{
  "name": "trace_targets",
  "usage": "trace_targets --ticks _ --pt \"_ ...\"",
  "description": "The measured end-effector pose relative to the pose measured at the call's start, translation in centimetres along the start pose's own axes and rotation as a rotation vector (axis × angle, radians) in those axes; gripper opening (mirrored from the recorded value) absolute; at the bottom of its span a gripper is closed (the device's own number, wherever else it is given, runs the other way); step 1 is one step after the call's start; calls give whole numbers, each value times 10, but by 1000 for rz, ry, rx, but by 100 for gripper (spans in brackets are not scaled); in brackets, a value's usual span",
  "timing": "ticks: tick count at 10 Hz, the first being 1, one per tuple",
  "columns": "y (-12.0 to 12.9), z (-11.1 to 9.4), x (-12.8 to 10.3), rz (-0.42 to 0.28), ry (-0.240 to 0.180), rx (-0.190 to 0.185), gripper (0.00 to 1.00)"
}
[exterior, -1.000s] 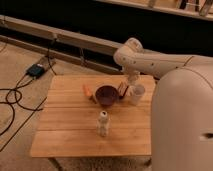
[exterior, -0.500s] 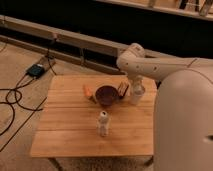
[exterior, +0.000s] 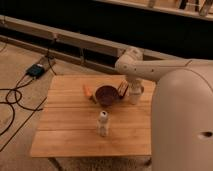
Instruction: Place the white sponge in the ceramic cup
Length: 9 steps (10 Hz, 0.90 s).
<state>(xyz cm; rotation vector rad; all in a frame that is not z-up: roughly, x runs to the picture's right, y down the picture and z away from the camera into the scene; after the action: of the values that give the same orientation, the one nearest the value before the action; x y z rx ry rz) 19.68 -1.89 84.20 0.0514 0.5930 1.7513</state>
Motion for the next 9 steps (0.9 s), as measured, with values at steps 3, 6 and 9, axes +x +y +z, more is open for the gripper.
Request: trace_targets --ticks 3,6,9 --pt "-4 -1 -6 -2 -9 16 0" --pt "-6 -3 -11 -7 -17 27 0" --pt "-7 -2 -14 -10 -22 34 0"
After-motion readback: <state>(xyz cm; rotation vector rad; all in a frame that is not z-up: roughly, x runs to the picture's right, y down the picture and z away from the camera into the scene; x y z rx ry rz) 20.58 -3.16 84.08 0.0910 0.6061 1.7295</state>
